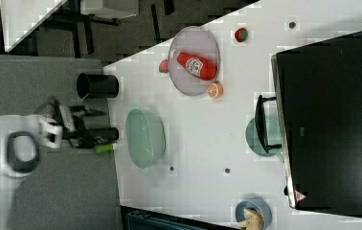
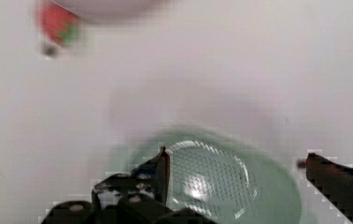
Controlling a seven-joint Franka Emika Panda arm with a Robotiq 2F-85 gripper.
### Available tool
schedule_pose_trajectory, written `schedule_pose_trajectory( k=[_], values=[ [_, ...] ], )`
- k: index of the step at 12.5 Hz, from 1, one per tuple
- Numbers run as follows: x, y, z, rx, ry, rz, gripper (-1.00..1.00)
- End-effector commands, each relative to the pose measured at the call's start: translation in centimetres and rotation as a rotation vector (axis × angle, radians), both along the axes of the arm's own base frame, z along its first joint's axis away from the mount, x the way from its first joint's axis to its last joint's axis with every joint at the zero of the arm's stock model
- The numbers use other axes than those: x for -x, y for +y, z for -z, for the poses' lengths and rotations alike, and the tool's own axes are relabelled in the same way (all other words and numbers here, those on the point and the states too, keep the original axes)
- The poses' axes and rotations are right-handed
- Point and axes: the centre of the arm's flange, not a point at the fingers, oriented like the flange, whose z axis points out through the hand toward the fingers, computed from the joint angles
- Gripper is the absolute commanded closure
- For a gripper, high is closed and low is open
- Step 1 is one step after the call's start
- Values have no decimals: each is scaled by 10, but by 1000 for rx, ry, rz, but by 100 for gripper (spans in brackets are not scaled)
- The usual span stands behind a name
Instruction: Drag strainer right to left.
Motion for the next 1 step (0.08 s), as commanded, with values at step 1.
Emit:
schedule_pose_trajectory(
  k=[1],
  values=[
    [-10,-167,-88,2,-61,-140,-100]
  ],
)
